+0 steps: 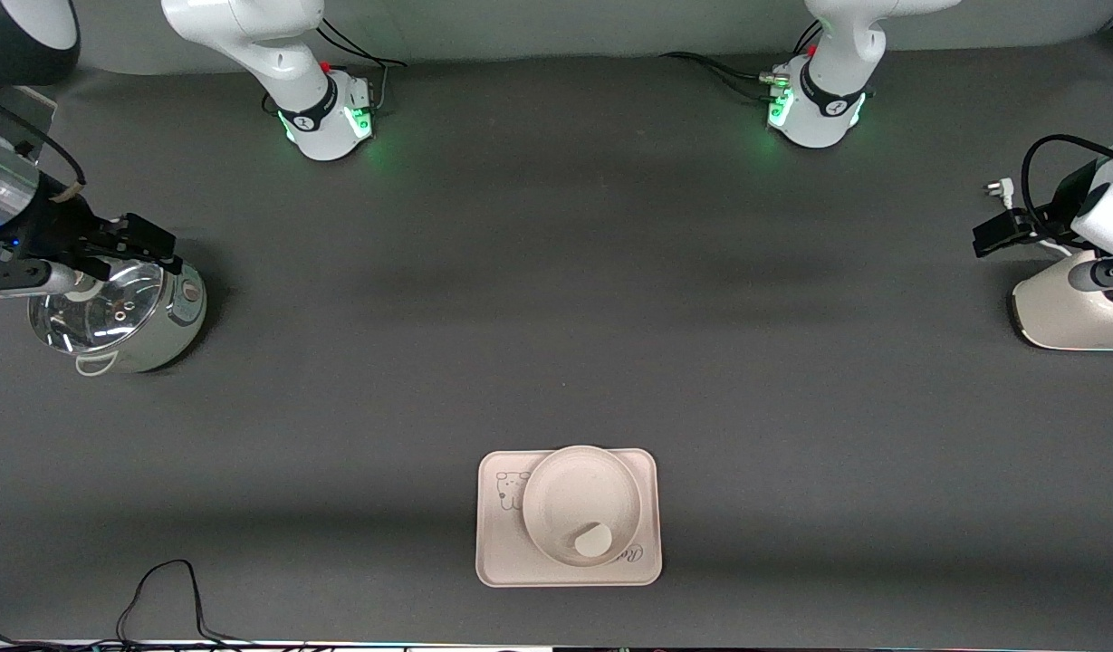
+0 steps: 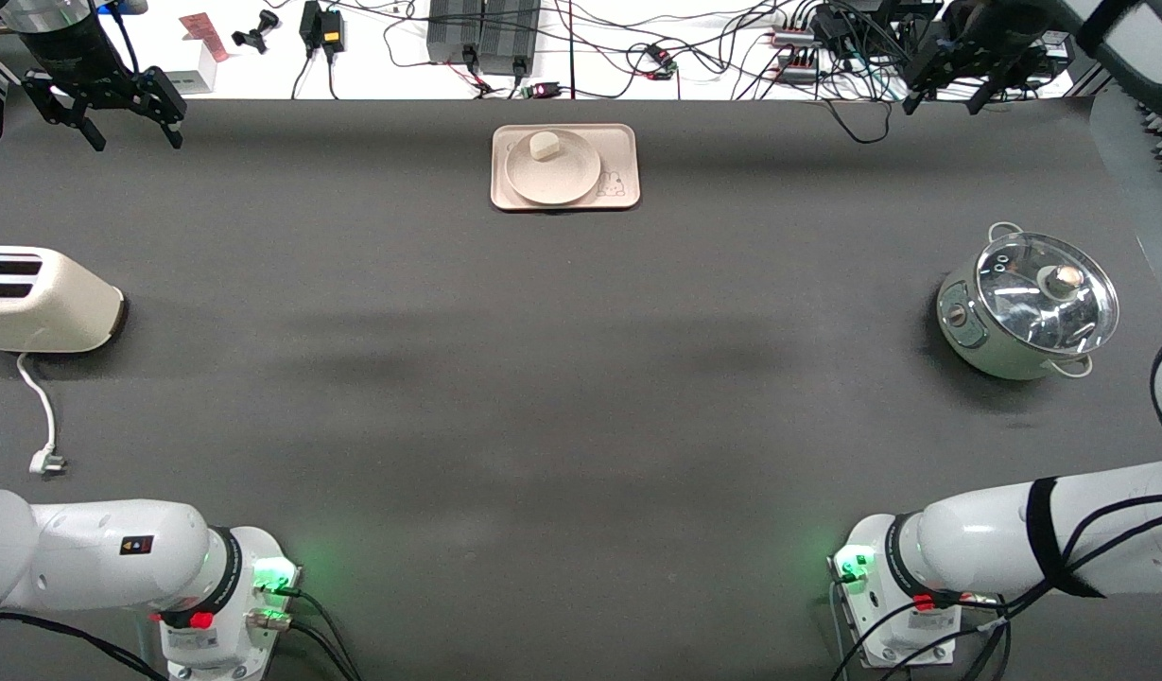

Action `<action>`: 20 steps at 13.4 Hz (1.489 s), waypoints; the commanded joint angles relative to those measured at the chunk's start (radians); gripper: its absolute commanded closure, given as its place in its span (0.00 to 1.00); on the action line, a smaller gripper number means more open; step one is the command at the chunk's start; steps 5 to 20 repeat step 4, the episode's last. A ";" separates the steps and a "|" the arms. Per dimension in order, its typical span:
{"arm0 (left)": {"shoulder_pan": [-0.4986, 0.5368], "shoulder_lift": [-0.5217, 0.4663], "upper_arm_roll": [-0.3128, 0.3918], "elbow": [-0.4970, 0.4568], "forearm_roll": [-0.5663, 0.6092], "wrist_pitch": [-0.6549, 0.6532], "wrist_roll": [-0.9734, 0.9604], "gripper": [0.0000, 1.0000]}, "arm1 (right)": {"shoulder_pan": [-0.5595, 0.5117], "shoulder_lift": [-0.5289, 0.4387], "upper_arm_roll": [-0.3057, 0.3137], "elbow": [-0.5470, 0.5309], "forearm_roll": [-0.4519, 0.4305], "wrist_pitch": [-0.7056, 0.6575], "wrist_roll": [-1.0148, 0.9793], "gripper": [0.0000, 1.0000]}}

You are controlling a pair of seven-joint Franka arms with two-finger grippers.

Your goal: Place bun in plate and plate on tray

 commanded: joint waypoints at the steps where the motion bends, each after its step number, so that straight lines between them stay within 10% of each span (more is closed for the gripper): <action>1: 0.003 -0.006 0.000 0.022 -0.007 -0.052 0.005 0.00 | -0.016 -0.042 -0.005 -0.022 0.024 -0.030 -0.009 0.00; 20: 0.003 -0.003 0.000 0.031 -0.003 -0.057 0.007 0.00 | -0.019 -0.040 -0.003 -0.025 0.037 -0.054 -0.005 0.00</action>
